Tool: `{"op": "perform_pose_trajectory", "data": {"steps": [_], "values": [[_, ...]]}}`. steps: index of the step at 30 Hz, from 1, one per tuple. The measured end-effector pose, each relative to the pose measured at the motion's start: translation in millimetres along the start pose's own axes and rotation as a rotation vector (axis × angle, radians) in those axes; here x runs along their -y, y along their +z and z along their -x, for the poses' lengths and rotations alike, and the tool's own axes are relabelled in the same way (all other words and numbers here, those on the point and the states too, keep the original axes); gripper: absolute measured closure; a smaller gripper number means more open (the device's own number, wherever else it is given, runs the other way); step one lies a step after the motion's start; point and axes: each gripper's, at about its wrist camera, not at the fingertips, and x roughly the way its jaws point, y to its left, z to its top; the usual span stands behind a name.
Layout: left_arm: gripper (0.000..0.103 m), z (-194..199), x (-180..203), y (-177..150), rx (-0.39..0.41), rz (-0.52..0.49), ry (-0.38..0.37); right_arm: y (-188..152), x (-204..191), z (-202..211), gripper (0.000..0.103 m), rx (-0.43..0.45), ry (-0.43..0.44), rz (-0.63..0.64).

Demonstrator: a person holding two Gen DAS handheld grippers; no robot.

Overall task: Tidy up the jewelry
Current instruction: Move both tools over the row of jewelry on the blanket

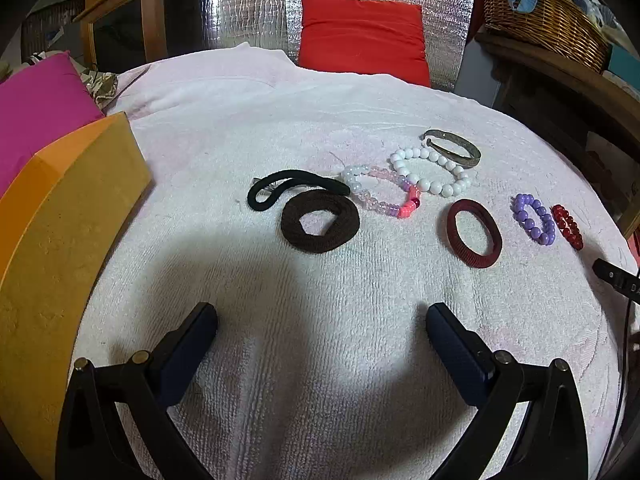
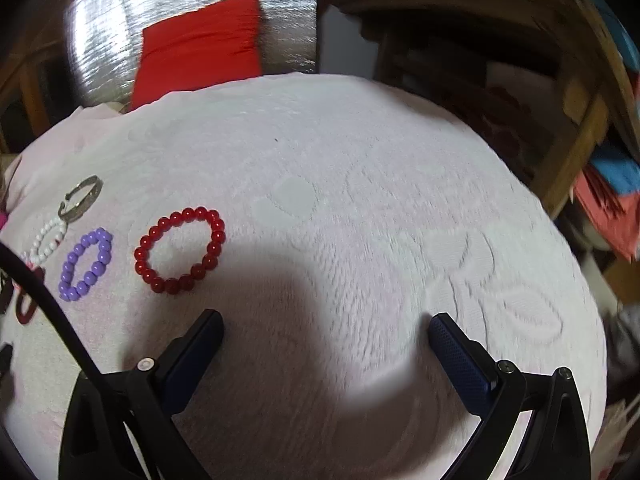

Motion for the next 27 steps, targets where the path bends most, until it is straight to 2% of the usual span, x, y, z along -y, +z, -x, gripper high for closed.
{"op": "perform_pose_trajectory", "data": {"steps": [3,7,8,9,11,14,16,20,23,27], "values": [[0.000,0.6,3.6,1.9,-0.017,0.029,0.033,-5.3,-2.0,7.1,0.000,-0.049,-0.014,-0.049],[0.000,0.8,5.0,16.1,-0.173,0.104,0.050,-3.8,-9.9,24.3,0.000,-0.165,0.031,-0.023],[0.000,6.9,6.3,17.8,-0.177,0.102,0.039,-4.4,-12.1,36.7,0.000,-0.146,0.061,-0.009],[0.000,17.9,6.5,18.8,-0.144,0.102,0.040,-5.3,-15.7,52.4,0.000,-0.109,0.065,0.007],[0.000,46.6,9.2,20.7,-0.058,0.069,0.099,-8.9,-24.2,89.3,0.000,-0.011,0.053,0.055],[0.000,94.5,10.0,20.2,0.102,-0.006,0.175,-13.9,-36.7,132.4,0.000,0.084,0.092,0.123],[0.000,110.8,3.4,18.2,0.167,-0.013,0.219,-20.8,-42.1,158.2,0.000,0.153,0.092,0.127],[0.000,119.4,-16.8,19.4,0.176,0.056,0.189,-28.3,-58.7,175.4,0.000,0.191,0.129,0.100],[0.000,121.9,-19.4,19.8,0.180,0.082,0.195,-27.2,-77.5,171.9,0.000,0.167,0.158,0.107],[0.000,131.3,-20.0,17.8,0.208,0.065,0.183,-24.8,-91.4,160.9,0.000,0.113,0.183,0.120]]}}
